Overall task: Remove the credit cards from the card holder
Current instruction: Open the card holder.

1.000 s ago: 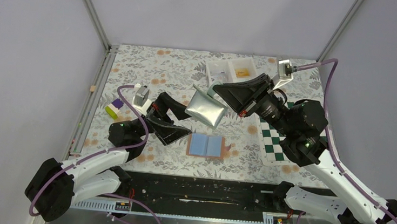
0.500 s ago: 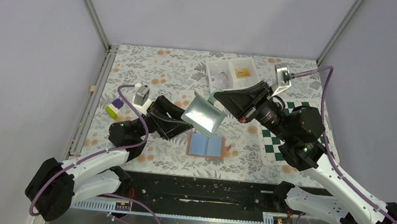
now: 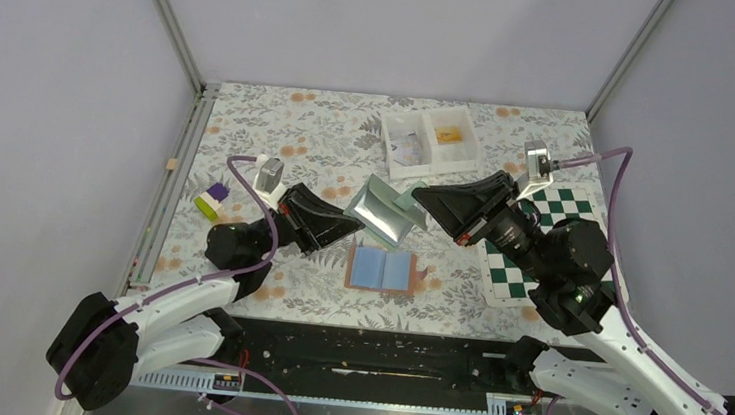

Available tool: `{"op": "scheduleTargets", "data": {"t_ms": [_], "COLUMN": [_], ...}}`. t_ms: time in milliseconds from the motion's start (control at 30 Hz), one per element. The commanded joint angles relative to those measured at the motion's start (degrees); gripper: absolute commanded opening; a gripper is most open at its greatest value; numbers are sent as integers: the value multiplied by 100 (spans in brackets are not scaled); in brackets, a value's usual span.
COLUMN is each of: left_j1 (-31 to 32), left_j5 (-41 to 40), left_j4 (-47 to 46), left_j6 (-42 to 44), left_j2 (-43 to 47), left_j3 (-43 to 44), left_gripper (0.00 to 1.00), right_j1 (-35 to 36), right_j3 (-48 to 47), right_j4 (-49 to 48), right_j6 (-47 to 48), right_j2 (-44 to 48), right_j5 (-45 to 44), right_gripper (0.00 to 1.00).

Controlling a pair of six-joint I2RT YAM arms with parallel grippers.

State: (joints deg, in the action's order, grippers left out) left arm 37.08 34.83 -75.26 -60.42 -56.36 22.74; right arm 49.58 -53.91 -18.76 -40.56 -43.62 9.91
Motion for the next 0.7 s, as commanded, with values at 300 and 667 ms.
{"op": "scheduleTargets", "data": {"t_ms": [300, 667], "left_j1": [-73, -157], "left_j5": [-194, -217], "left_j4": [300, 1372], "left_j6": [26, 771], "left_j2": [209, 1380], "left_j3": [-81, -218], "left_gripper": [0, 0], "right_j1": [-30, -29], "right_j3": [310, -853], "right_j4": [764, 3531], "right_j6": [868, 2500], "right_j2": [495, 1188], "right_j5": [-1457, -2008], "right_gripper": [47, 75]}}
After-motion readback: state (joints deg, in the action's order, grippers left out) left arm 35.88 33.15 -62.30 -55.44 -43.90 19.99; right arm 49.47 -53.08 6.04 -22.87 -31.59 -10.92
